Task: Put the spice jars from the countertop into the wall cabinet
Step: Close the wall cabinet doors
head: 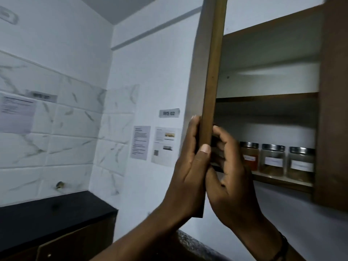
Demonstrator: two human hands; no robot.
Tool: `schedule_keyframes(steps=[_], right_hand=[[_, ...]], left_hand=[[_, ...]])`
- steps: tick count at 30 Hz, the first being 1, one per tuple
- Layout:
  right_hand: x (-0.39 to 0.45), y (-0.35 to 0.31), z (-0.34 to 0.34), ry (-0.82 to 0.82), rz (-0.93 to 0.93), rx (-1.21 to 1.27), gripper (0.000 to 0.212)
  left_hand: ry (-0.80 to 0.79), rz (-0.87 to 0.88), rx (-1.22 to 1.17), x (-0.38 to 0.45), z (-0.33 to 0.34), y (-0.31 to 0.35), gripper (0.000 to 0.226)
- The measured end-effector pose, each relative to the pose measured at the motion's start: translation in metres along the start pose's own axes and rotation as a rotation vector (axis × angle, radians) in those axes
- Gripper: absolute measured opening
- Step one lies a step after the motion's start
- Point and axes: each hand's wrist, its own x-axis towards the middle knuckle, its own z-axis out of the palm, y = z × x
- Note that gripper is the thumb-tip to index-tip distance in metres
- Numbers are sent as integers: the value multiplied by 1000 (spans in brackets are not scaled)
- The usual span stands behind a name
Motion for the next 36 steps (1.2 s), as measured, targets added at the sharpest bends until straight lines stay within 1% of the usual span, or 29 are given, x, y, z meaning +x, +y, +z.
schedule_keyframes(steps=[6,8,11,14,18,20,22,24,28,32,36], right_hand=[[-16,39,-66,137,177,-26,53],[-18,56,-88,168,246,-93,53],[-21,78,-122,174,334,-272,55],[-21,94,-148,154,337,-455,52],[-21,113,-172,94,287,-692,47],[-20,124,-182,41,254,-785,45],[-19,136,-193,-32,224,-968,44],[-19,147,-201,-109,237,-1119,47],[-21,167,-210,-151,263,-1236,54],[-27,186,-214,-192,275,-1300,82],[-34,205,-219,-242,289,-1332,84]], left_hand=[[-128,39,4,7,90,-27,52],[-152,46,9,13,120,-41,54],[-147,78,31,23,165,-62,55],[-136,112,82,32,199,-83,57],[-164,146,168,40,231,-110,62],[-187,163,218,45,242,-121,63],[-217,174,272,50,253,-131,62],[-236,181,324,54,262,-141,60],[-272,195,380,60,275,-157,63],[-318,218,431,64,282,-165,67],[-334,238,536,67,286,-175,68]])
